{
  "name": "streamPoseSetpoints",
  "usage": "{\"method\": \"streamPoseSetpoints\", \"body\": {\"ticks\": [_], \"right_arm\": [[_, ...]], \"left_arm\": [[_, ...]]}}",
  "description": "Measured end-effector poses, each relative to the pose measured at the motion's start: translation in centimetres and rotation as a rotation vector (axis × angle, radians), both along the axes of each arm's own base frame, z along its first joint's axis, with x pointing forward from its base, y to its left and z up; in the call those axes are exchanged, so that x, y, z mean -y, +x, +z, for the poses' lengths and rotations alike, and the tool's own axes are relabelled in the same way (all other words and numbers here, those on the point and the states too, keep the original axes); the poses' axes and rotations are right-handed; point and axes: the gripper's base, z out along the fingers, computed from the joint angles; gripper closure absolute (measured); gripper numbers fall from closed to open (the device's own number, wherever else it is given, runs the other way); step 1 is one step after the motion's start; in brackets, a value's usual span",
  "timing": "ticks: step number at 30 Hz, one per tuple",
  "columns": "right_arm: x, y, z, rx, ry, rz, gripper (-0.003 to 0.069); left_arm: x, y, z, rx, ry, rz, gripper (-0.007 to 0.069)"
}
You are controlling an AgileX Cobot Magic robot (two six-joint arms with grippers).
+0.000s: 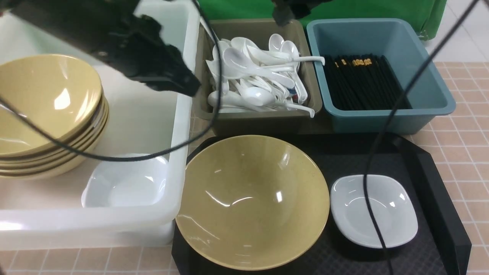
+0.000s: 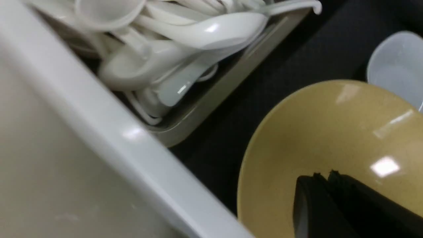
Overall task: On brown table put chopsticks spoon bowls plates into blue grey white boxes.
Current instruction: 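Grasp the large bowl on the tray by its rim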
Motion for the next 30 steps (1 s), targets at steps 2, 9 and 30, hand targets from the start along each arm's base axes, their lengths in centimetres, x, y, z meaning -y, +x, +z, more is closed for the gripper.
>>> {"method": "streamPoseSetpoints", "body": {"ticks": [2,9,30], "right_arm": [[0.7,-2.0,0.1,-0.034,-0.037,0.030,0.0272],[3.8,-8.3,-2.1,-0.174,-0.174,0.071,0.0468],[5.5,-11.6,-4.4,-0.220,-0.214,0.066,0.0517]], "left_arm": [[2.0,0.6,-0.8,-0.017,0.059,-0.043,0.0519],[6.2,3.0,-4.9,-0.090,0.199,-0.050,0.0222],[8.6,5.3,-13.0,-0.211,0.304,-0.113,0.0316]]}}
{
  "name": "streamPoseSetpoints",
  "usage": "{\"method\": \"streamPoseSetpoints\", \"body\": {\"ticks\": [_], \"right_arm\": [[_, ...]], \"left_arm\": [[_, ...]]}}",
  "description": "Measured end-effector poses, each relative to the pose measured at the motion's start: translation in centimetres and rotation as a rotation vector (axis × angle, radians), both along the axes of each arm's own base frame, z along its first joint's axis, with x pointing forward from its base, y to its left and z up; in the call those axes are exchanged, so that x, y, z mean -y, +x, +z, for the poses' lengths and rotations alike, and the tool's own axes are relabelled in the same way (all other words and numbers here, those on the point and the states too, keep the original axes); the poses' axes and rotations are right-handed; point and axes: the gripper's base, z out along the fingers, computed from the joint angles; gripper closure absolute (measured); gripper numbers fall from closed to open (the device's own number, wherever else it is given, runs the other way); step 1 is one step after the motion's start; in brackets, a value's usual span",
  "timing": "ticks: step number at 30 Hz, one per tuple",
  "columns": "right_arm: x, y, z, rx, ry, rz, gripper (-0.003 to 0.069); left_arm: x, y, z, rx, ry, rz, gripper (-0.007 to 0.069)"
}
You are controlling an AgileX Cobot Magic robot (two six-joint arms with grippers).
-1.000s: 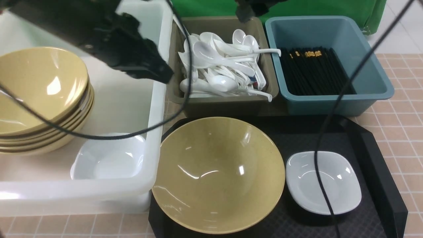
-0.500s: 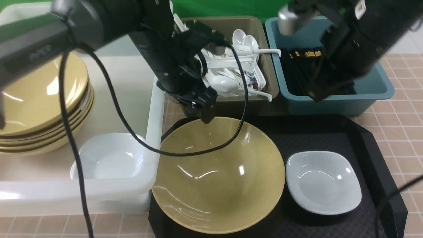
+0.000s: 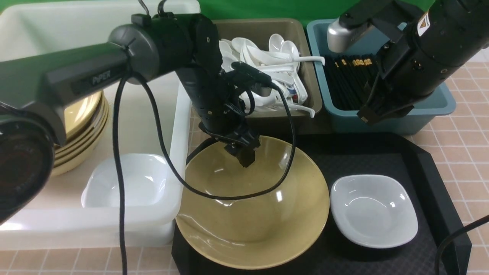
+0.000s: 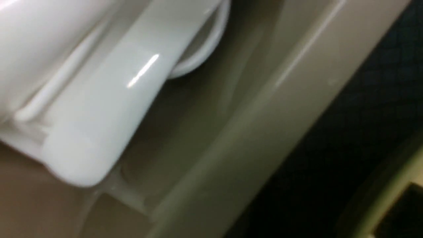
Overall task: On brown table put chopsticks spoon bowls plates into blue grey white boxes.
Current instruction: 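Grasp the large bowl on the tray by its rim, then place the tan bowl onto the bowl stack in the left bin with the left gripper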
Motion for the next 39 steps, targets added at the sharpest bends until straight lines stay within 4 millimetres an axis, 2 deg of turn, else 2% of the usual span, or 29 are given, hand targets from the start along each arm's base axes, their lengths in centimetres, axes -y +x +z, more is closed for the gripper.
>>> {"method": "streamPoseSetpoints", "body": {"ticks": [1,2,3,5,6,7,9,10,11,13,16,18,21,24,25,26,28,29,30,31,34,35,36,37,39], "right_arm": [[0.0,0.0,0.0,0.001,0.000,0.000,0.0517],[0.0,0.0,0.0,0.001,0.000,0.000,0.0517],[0.0,0.0,0.0,0.005,0.000,0.003,0.0517],[0.0,0.1,0.1,0.016,0.002,0.011,0.0517],[-0.1,0.1,0.1,0.023,-0.001,0.024,0.0519],[-0.1,0.2,0.1,0.025,-0.002,0.028,0.0522],[-0.4,0.1,1.0,0.059,-0.002,0.066,0.0547],[-0.4,0.1,1.0,0.058,-0.003,0.066,0.0550],[-0.9,-0.2,2.3,0.103,0.008,0.101,0.0573],[-2.0,-0.9,4.6,0.178,0.033,0.157,0.0607],[-3.8,-2.2,7.6,0.283,0.075,0.243,0.0620],[-4.6,-2.9,8.7,0.321,0.095,0.277,0.0621],[-6.8,-4.6,10.6,0.406,0.142,0.382,0.0621],[-7.9,-5.7,11.0,0.428,0.156,0.443,0.0621],[-8.0,-5.7,11.0,0.428,0.157,0.446,0.0621],[-8.3,-6.0,11.0,0.428,0.159,0.459,0.0621],[-8.3,-6.0,11.0,0.427,0.159,0.460,0.0621],[-8.3,-6.0,11.0,0.427,0.159,0.460,0.0621],[-8.4,-5.9,10.9,0.426,0.156,0.460,0.0621],[-8.4,-5.9,10.8,0.425,0.153,0.460,0.0621],[-8.6,-5.6,10.5,0.416,0.148,0.461,0.0621],[-8.6,-5.6,10.4,0.414,0.147,0.461,0.0621],[-8.7,-5.5,10.3,0.408,0.143,0.462,0.0621],[-8.8,-5.4,10.2,0.407,0.143,0.462,0.0621],[-8.9,-5.3,9.9,0.391,0.134,0.463,0.0621]], "left_arm": [[0.3,-0.2,0.0,0.005,0.005,-0.010,0.0365],[0.3,-0.2,0.0,0.005,0.005,-0.014,0.0377],[0.5,-0.6,0.5,0.011,0.016,-0.041,0.0463],[0.9,-0.9,1.2,0.015,0.004,-0.042,0.0538],[1.2,-1.2,2.2,0.027,-0.025,-0.029,0.0575],[1.2,-1.1,2.3,0.027,-0.028,-0.026,0.0580],[1.2,-1.8,5.0,0.068,-0.050,-0.026,0.0613],[1.2,-1.9,5.0,0.066,-0.048,-0.025,0.0615],[0.5,-2.3,6.8,0.090,-0.058,-0.010,0.0619],[-1.1,-2.6,9.3,0.148,-0.070,0.026,0.0617],[-4.6,-3.5,13.5,0.209,-0.124,0.118,0.0617],[-6.3,-3.9,15.2,0.233,-0.162,0.162,0.0617],[-12.2,-5.7,19.3,0.295,-0.284,0.332,0.0617],[-17.9,-7.3,20.8,0.327,-0.353,0.523,0.0618],[-18.8,-7.6,21.0,0.338,-0.355,0.553,0.0618],[-22.3,-8.6,20.9,0.353,-0.372,0.681,0.0618],[-26.2,-9.7,20.5,0.382,-0.373,0.831,0.0618],[-26.6,-9.7,20.6,0.388,-0.374,0.847,0.0618],[-29.6,-10.6,20.0,0.410,-0.377,0.973,0.0618],[-31.4,-11.1,19.5,0.421,-0.378,1.044,0.0618],[-35.4,-12.0,17.5,0.415,-0.373,1.210,0.0618],[-35.5,-11.9,17.3,0.409,-0.373,1.212,0.0618],[-37.0,-12.1,16.1,0.395,-0.367,1.271,0.0618],[-37.3,-12.1,15.9,0.396,-0.365,1.281,0.0618],[-38.9,-11.5,14.1,0.370,-0.355,1.322,0.0617]]}}
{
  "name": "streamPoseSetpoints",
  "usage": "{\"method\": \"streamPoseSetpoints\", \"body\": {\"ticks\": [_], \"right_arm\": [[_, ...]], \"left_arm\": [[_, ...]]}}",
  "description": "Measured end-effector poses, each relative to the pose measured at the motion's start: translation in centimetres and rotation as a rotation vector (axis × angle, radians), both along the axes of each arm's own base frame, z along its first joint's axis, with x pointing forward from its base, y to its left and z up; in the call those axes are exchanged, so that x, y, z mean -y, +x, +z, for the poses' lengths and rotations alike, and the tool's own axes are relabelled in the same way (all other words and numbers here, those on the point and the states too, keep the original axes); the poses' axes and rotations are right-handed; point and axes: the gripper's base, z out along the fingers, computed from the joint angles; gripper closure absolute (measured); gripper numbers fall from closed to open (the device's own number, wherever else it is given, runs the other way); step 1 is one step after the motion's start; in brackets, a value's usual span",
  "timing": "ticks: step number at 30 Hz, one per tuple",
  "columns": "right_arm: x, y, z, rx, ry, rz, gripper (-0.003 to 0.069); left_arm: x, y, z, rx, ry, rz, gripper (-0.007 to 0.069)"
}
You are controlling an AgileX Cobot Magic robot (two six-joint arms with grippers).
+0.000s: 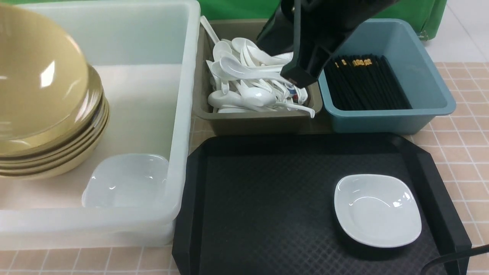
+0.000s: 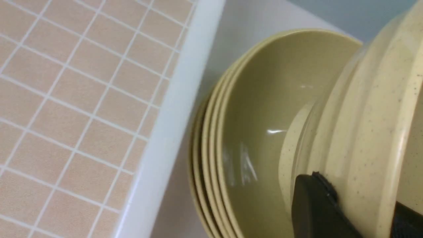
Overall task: On brown table put chopsticks spoon bowls plates into blue grey white boxes.
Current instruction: 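Place the tan bowl onto the bowl stack in the left bin with the left gripper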
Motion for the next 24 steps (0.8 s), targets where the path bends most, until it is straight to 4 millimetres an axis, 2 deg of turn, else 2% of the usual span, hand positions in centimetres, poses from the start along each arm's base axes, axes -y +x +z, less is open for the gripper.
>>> {"method": "streamPoseSetpoints", "body": {"ticks": [6,10,13,14,15,16,20,23,24], "right_arm": [[-0.2,0.2,-0.5,-0.017,-0.016,0.001,0.0621],[-0.3,0.3,-0.6,-0.018,-0.020,0.000,0.0621],[-0.2,0.4,-0.6,-0.011,-0.030,-0.004,0.0620],[-0.2,0.4,-0.6,-0.010,-0.030,-0.005,0.0620],[-0.1,0.5,-0.6,-0.004,-0.040,-0.009,0.0619],[0.0,0.6,-0.6,0.009,-0.053,-0.015,0.0617],[0.4,0.8,-0.7,0.023,-0.085,-0.054,0.0616],[0.9,1.0,-0.8,0.018,-0.115,-0.102,0.0615],[1.2,1.2,-0.8,0.006,-0.114,-0.130,0.0613]], "left_arm": [[-0.8,2.0,-2.8,-0.034,-0.031,-0.048,0.0596],[-0.7,3.2,-4.4,-0.071,-0.031,-0.080,0.0529],[-1.0,3.2,-5.0,-0.119,0.017,-0.101,0.0396],[-1.0,3.2,-5.0,-0.122,0.022,-0.101,0.0387],[-1.2,3.1,-5.1,-0.132,0.043,-0.101,0.0319],[-1.3,3.0,-5.0,-0.141,0.060,-0.102,0.0286],[-1.4,2.6,-3.6,-0.152,0.116,-0.089,0.0165],[-0.8,1.9,-0.6,-0.107,0.143,-0.076,0.0130],[0.0,1.4,1.4,-0.064,0.125,-0.064,0.0128]]}}
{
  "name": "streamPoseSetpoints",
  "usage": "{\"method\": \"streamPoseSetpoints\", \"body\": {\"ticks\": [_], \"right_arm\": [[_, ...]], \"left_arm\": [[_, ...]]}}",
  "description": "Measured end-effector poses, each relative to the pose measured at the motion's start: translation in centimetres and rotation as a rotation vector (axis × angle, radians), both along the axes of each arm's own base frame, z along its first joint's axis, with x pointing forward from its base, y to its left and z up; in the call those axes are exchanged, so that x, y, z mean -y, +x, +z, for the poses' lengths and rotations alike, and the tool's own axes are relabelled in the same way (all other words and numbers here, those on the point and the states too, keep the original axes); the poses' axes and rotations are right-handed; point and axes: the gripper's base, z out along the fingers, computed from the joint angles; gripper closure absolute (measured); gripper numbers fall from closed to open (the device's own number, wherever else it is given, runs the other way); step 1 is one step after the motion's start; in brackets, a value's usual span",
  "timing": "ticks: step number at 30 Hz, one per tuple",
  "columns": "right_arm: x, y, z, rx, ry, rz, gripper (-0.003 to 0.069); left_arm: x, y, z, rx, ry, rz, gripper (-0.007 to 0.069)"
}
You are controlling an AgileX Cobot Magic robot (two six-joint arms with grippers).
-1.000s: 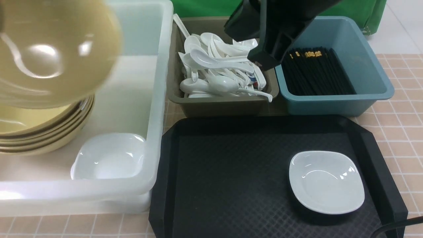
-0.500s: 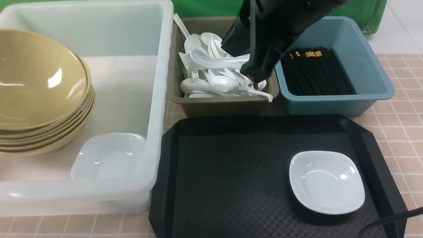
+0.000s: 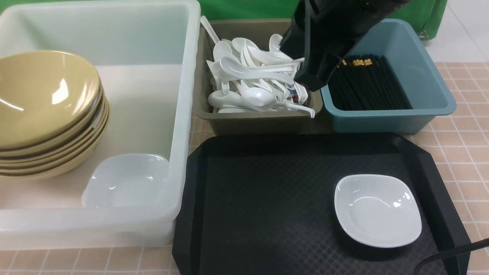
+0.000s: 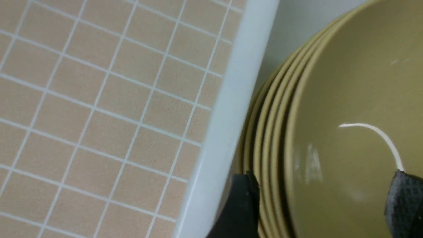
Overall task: On brown table put chopsticks spoon bowls plates into blue grey white boxes.
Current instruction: 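Place the tan bowl onto the bowl stack in the left bin with the left gripper, then grasp the small white bowl on the black tray by its rim with the left gripper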
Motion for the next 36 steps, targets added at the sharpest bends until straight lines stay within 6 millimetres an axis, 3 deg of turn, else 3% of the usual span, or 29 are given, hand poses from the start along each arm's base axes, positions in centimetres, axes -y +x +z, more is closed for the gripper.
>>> {"method": "streamPoseSetpoints", "body": {"ticks": [1,2,5,9,11,12,13,14,16,17,18,21,24,25,28,29,36], "right_arm": [[0.0,0.0,0.0,-0.001,-0.001,0.000,0.0613],[0.5,0.3,-0.1,-0.014,0.004,-0.034,0.0613],[1.8,1.2,-0.2,-0.048,0.017,-0.124,0.0612],[4.1,2.3,-1.6,-0.107,0.005,-0.248,0.0612],[5.1,2.2,-2.7,-0.143,-0.009,-0.294,0.0612],[5.3,2.1,-2.9,-0.150,-0.012,-0.302,0.0612],[6.1,1.7,-3.8,-0.169,-0.010,-0.334,0.0612],[6.6,1.2,-4.4,-0.182,-0.009,-0.350,0.0611],[7.5,0.0,-5.1,-0.199,-0.001,-0.376,0.0611],[7.5,0.0,-5.1,-0.198,0.000,-0.376,0.0611],[8.1,-1.1,-5.5,-0.208,0.002,-0.388,0.0610],[9.8,-4.0,-5.8,-0.210,0.017,-0.404,0.0610],[10.9,-5.8,-5.9,-0.199,0.028,-0.403,0.0610],[11.7,-7.1,-6.0,-0.190,0.037,-0.403,0.0610],[12.3,-8.1,-6.0,-0.182,0.045,-0.403,0.0610],[12.7,-8.9,-6.1,-0.177,0.053,-0.406,0.0610],[13.0,-9.3,-6.4,-0.182,0.061,-0.418,0.0610]], "left_arm": [[0.1,0.0,0.0,-0.001,-0.010,0.000,0.0129],[1.7,-0.2,1.9,0.050,-0.054,-0.019,0.0132],[5.8,0.4,3.3,0.078,-0.113,-0.160,0.0138],[14.8,2.7,3.2,0.056,-0.134,-0.512,0.0176],[19.8,3.5,2.5,0.032,-0.131,-0.698,0.0191],[20.4,3.6,2.3,0.026,-0.134,-0.713,0.0191],[24.4,4.1,1.3,0.008,-0.128,-0.838,0.0191],[26.8,4.4,0.5,-0.004,-0.120,-0.906,0.0191],[30.7,4.7,-1.1,-0.022,-0.097,-1.003,0.0191],[31.5,4.6,-1.3,-0.019,-0.089,-1.020,0.0191],[34.0,4.7,-2.6,-0.029,-0.065,-1.074,0.0190],[38.9,4.7,-5.8,-0.056,-0.028,-1.167,0.0186],[41.3,4.4,-7.4,-0.069,-0.018,-1.210,0.0182],[43.2,4.3,-9.1,-0.080,-0.013,-1.235,0.0170],[44.9,4.2,-11.0,-0.092,-0.009,-1.250,0.0155],[46.2,4.3,-12.9,-0.099,-0.005,-1.254,0.0146],[49.5,4.2,-18.1,-0.121,-0.011,-1.254,0.0146]]}}
